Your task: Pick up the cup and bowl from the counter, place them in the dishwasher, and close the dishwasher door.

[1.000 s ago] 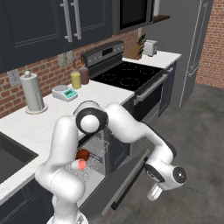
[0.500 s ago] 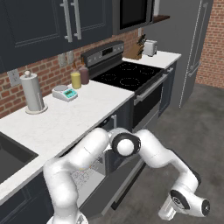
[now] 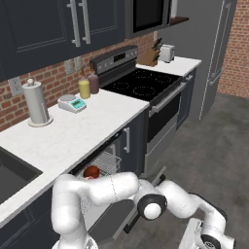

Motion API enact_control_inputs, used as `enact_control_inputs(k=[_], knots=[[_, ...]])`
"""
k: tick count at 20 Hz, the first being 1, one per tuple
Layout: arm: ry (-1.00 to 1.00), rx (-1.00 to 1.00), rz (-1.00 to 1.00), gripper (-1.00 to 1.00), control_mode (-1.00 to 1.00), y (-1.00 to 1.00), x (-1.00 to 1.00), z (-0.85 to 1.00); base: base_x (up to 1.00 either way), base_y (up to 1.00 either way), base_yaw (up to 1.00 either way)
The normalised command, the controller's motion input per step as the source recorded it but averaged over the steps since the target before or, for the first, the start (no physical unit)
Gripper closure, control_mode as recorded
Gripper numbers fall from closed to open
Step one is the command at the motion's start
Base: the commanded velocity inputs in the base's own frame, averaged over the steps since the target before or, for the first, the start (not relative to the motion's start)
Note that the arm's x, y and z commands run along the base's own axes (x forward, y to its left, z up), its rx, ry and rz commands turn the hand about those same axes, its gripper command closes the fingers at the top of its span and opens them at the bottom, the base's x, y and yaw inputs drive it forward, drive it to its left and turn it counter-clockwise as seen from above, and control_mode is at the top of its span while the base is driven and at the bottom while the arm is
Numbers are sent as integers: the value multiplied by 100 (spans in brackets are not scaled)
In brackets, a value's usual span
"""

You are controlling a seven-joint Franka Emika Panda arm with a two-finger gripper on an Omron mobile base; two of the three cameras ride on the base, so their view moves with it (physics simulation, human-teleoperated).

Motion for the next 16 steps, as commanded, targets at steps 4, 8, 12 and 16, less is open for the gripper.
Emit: enact_control_inputs(k=[4,8,12,16], knots=[[0,29,18,-100,-100,0,50,-83,0,0,0],[0,26,16,-100,-100,1,55,-82,0,0,0],[4,24,14,-100,-100,1,57,-81,0,0,0],[7,24,13,-100,-100,0,56,-87,0,0,0]])
